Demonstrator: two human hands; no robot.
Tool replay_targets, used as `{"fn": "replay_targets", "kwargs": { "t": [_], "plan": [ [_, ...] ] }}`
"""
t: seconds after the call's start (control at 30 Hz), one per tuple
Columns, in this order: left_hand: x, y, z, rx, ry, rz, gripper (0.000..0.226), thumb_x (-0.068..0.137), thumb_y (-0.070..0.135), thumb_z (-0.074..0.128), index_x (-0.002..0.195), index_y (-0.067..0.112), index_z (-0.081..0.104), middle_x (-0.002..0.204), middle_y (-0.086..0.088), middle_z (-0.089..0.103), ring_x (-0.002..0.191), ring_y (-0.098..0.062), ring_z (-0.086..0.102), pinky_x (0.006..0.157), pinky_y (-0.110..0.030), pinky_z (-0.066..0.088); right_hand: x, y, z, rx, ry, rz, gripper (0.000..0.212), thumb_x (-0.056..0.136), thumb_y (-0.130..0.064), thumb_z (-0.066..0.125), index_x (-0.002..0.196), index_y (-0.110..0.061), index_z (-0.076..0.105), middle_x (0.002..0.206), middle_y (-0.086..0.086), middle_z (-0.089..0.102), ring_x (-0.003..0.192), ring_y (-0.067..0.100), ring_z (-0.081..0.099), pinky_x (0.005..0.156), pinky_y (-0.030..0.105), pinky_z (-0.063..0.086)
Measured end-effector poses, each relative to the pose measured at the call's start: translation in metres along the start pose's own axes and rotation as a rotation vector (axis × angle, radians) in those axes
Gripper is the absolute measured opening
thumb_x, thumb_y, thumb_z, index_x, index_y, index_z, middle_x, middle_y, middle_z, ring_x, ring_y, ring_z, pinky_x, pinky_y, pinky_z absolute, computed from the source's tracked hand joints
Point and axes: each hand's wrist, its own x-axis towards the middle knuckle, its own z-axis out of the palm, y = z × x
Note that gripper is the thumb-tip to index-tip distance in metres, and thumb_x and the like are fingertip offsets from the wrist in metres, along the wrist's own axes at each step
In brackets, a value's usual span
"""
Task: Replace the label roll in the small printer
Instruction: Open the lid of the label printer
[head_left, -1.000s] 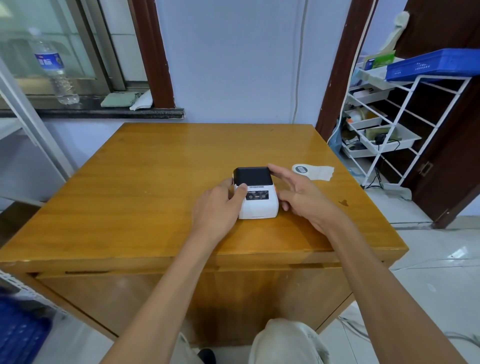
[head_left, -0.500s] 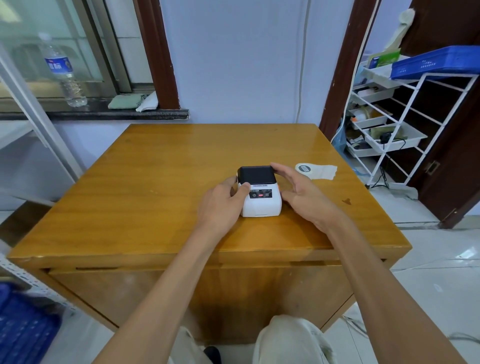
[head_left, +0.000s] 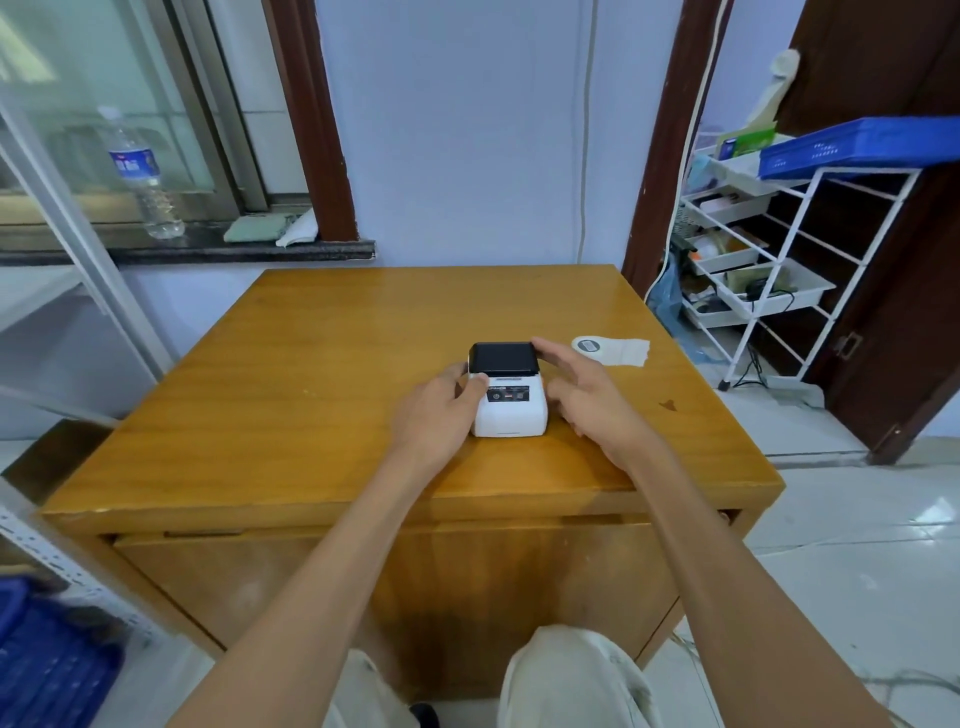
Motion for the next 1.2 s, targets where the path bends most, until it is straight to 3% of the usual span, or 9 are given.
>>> {"fn": "replay_targets", "kwargs": {
  "t": [0.07, 0.13, 0.3, 0.47, 0.67, 0.87, 1.03, 1.13, 1.2],
  "plan": [
    [0.000, -0.001, 0.000, 0.011, 0.017, -0.008, 0.047, 0.108, 0.045, 0.040, 0.145, 0.024, 0.059, 0.114, -0.001, 0.075, 0.104, -0.025, 0.067, 0.090, -0.043, 0.054, 0.000, 0.002, 0.001, 0.069, 0.040, 0.030, 0.052, 0.106, -0.015, 0.047, 0.156, -0.029, 0.048, 0.126, -0.014, 0.067, 0.055, 0.002, 0.050, 0.049, 0.022, 0.042],
    [0.001, -0.002, 0.001, 0.025, 0.033, -0.029, 0.048, 0.107, 0.047, 0.041, 0.145, 0.022, 0.058, 0.109, 0.000, 0.075, 0.100, -0.023, 0.066, 0.086, -0.042, 0.054, 0.000, 0.002, 0.002, 0.042, 0.066, 0.027, 0.048, 0.107, -0.032, 0.052, 0.155, -0.033, 0.048, 0.118, -0.015, 0.069, 0.053, 0.001, 0.051, 0.047, 0.023, 0.041],
    [0.003, -0.003, 0.004, 0.033, 0.031, -0.041, 0.049, 0.106, 0.050, 0.041, 0.143, 0.021, 0.056, 0.105, 0.002, 0.073, 0.096, -0.021, 0.065, 0.079, -0.039, 0.053, 0.000, -0.002, 0.008, -0.043, 0.094, -0.065, 0.059, 0.102, -0.049, 0.060, 0.157, -0.046, 0.039, 0.146, -0.020, 0.053, 0.126, 0.002, 0.055, 0.082, 0.020, 0.048],
    [0.004, -0.005, 0.005, 0.073, 0.034, -0.032, 0.049, 0.107, 0.050, 0.039, 0.143, 0.021, 0.054, 0.101, 0.005, 0.070, 0.090, -0.018, 0.062, 0.066, -0.032, 0.045, 0.003, 0.001, 0.012, -0.131, 0.117, -0.089, 0.052, 0.104, -0.047, 0.058, 0.154, -0.032, 0.052, 0.153, -0.012, 0.056, 0.137, 0.003, 0.050, 0.118, 0.036, 0.043],
    [0.002, -0.006, 0.005, 0.059, 0.037, -0.020, 0.048, 0.107, 0.051, 0.040, 0.142, 0.021, 0.054, 0.093, 0.007, 0.069, 0.084, -0.016, 0.062, 0.066, -0.029, 0.046, 0.005, 0.003, 0.011, -0.234, 0.116, -0.118, 0.056, 0.105, -0.050, 0.052, 0.157, -0.030, 0.046, 0.157, -0.006, 0.052, 0.141, 0.014, 0.050, 0.112, 0.033, 0.045],
    [0.006, -0.008, 0.006, 0.090, 0.047, -0.029, 0.048, 0.105, 0.054, 0.041, 0.138, 0.022, 0.054, 0.089, 0.009, 0.068, 0.081, -0.013, 0.062, 0.059, -0.031, 0.042, 0.011, 0.005, 0.009, -0.235, 0.115, -0.098, 0.057, 0.103, -0.044, 0.058, 0.158, -0.036, 0.043, 0.151, -0.010, 0.052, 0.085, 0.004, 0.056, 0.048, 0.017, 0.048],
    [0.006, -0.009, 0.007, 0.064, 0.046, -0.031, 0.048, 0.104, 0.054, 0.042, 0.136, 0.022, 0.055, 0.086, 0.009, 0.067, 0.083, -0.015, 0.064, 0.062, -0.033, 0.046, 0.015, 0.009, 0.012, -0.230, 0.135, -0.117, 0.056, 0.104, -0.043, 0.058, 0.157, -0.032, 0.045, 0.153, -0.006, 0.054, 0.081, -0.001, 0.051, 0.066, 0.015, 0.041],
    [0.008, -0.009, 0.008, 0.053, 0.061, -0.053, 0.048, 0.102, 0.055, 0.045, 0.135, 0.023, 0.057, 0.083, 0.011, 0.066, 0.082, -0.016, 0.064, 0.059, -0.033, 0.041, 0.015, 0.010, 0.011, -0.282, 0.103, -0.133, 0.058, 0.106, -0.044, 0.053, 0.160, -0.028, 0.040, 0.156, -0.002, 0.051, 0.115, 0.010, 0.059, 0.089, 0.024, 0.050],
    [0.009, -0.010, 0.008, 0.037, 0.068, -0.060, 0.048, 0.100, 0.056, 0.046, 0.133, 0.024, 0.058, 0.082, 0.010, 0.065, 0.081, -0.016, 0.064, 0.058, -0.033, 0.039, 0.017, 0.009, 0.010, -0.338, 0.068, -0.122, 0.059, 0.107, -0.045, 0.049, 0.162, -0.027, 0.035, 0.155, 0.001, 0.052, 0.102, 0.005, 0.057, 0.081, 0.020, 0.047]
  ]
}}
